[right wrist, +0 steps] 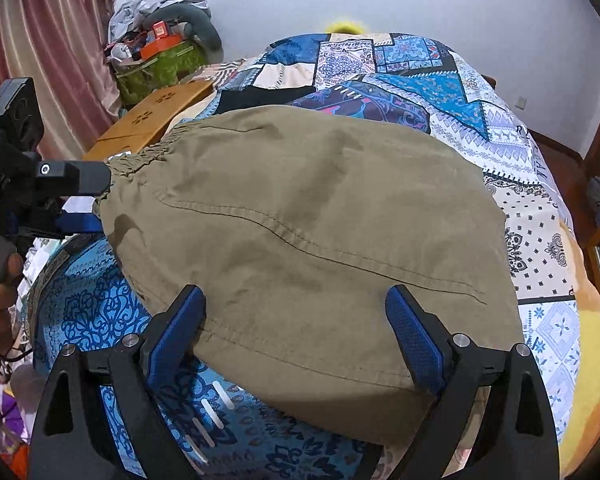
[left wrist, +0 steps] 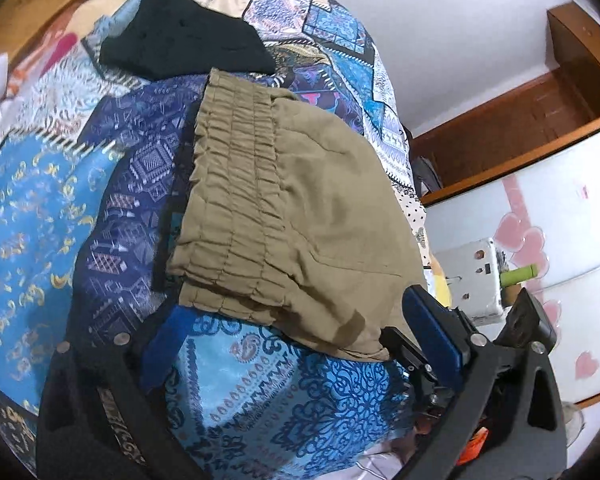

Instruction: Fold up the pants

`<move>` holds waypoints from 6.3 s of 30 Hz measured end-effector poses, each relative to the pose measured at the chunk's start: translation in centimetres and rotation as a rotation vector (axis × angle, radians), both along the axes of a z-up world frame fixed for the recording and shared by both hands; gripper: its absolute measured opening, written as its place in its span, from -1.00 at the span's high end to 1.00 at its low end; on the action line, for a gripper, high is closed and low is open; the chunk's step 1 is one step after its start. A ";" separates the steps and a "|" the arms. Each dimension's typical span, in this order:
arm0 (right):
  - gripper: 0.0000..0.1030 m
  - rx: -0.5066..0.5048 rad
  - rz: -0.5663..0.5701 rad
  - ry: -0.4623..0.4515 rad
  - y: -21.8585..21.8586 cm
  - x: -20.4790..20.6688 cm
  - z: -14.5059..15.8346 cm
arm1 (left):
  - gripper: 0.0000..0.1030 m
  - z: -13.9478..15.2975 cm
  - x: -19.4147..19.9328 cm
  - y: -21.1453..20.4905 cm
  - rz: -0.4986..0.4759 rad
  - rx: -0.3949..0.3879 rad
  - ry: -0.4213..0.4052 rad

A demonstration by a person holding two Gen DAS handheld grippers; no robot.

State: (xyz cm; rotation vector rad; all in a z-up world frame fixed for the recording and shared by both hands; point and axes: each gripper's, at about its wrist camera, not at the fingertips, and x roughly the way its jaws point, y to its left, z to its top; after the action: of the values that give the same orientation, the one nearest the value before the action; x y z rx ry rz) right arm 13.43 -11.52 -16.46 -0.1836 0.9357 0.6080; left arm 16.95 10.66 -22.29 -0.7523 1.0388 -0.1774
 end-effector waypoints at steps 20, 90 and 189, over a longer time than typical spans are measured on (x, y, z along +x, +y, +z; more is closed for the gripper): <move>-0.78 0.027 0.010 0.001 -0.2 0.0 0.1 | 0.26 0.5 2.6 -3.0 0.067 0.345 -0.002; -0.75 0.123 -0.320 0.046 -9.7 0.8 1.8 | -0.66 0.9 23.8 -6.1 -0.332 0.795 0.018; 0.49 -0.046 -0.025 0.065 -2.7 10.2 -0.1 | -0.18 1.4 13.8 -6.0 -0.260 0.727 -0.143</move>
State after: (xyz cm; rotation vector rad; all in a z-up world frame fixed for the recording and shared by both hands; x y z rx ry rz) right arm 23.64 -14.23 -16.52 -0.1942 1.0140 0.5725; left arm 30.74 4.71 -20.86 0.0543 0.9682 -0.0632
